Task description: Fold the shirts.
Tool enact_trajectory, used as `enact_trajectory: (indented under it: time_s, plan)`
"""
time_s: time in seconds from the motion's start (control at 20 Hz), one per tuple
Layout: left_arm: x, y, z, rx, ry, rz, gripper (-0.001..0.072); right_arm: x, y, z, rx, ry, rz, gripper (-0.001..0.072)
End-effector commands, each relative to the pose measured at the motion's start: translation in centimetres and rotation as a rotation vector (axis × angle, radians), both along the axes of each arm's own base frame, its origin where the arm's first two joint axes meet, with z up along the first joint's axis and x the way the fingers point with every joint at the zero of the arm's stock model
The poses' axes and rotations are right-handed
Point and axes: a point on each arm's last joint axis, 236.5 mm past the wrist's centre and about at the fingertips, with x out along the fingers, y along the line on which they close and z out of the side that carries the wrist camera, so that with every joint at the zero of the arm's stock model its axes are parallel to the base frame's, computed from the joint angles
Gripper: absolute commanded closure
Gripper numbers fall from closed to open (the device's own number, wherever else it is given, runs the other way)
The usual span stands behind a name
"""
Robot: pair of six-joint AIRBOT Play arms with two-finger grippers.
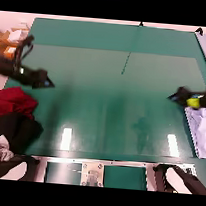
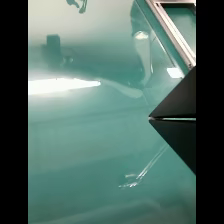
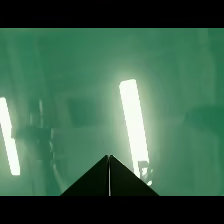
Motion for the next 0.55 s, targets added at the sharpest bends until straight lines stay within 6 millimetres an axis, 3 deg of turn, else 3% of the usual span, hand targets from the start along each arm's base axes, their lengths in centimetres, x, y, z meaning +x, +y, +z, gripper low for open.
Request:
enact_trajectory:
  time_s: [0.0,0.2,0.5]
  plan:
    - [-5.7,-0.2,-3.2,0.003,0.023,0.04,0.0678,-3.3,6.6,-4.4,0.019,0.041,0.143,0.0698]
    - [-5.9,-0.2,-3.4,0.008,0.021,0.042,0.0677,-4.5,9.1,-4.6,0.026,0.055,0.231,0.0697]
    - [-5.6,-0.1,-3.4,0.008,0.01,0.05,0.0677,-4.5,9.1,-4.6,0.027,0.055,0.23,0.0697]
